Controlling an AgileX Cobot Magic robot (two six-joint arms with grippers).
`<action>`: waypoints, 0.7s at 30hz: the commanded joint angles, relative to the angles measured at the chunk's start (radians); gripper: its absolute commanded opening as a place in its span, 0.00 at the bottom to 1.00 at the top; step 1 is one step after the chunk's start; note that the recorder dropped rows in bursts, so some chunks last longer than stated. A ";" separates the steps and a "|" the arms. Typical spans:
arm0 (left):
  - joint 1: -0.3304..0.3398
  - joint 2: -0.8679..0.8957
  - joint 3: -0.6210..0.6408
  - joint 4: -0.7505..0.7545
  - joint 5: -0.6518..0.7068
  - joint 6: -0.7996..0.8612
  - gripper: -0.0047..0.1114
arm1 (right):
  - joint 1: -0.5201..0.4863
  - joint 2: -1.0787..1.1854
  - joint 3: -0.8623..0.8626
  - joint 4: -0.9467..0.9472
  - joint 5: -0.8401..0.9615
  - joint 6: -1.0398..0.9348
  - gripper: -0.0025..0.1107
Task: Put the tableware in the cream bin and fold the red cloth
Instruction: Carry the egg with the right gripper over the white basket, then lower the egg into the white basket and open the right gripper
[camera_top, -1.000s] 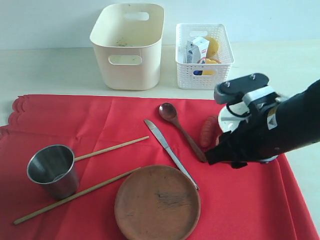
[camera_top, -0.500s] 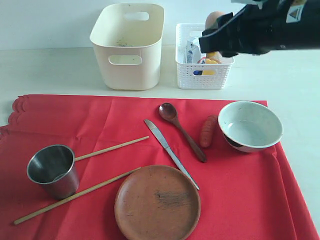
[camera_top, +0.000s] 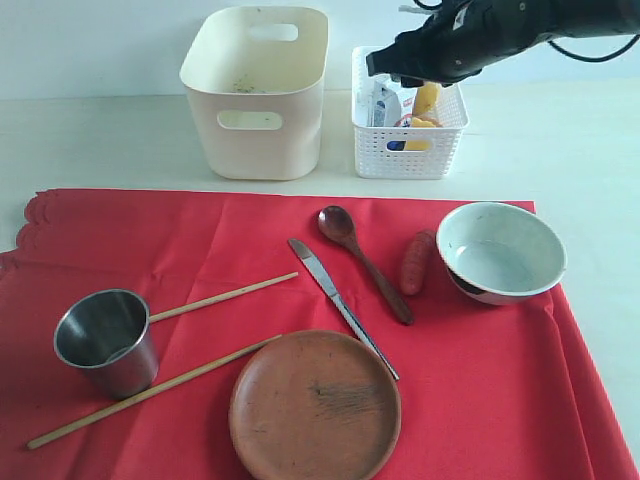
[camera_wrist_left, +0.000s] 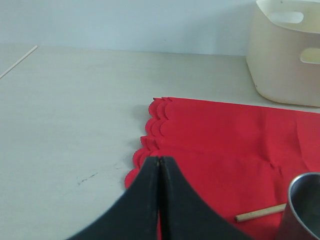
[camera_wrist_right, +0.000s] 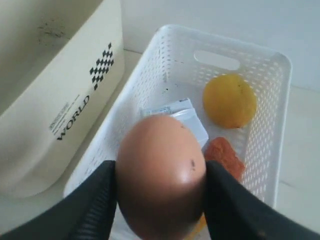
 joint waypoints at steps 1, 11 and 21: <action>-0.007 -0.006 0.003 -0.001 -0.007 0.000 0.04 | -0.009 0.099 -0.109 -0.004 0.018 0.062 0.02; -0.007 -0.006 0.003 -0.001 -0.007 0.000 0.04 | -0.001 0.135 -0.124 -0.004 0.054 0.087 0.31; -0.007 -0.006 0.003 -0.001 -0.007 0.000 0.04 | -0.001 0.135 -0.124 0.019 0.068 0.095 0.70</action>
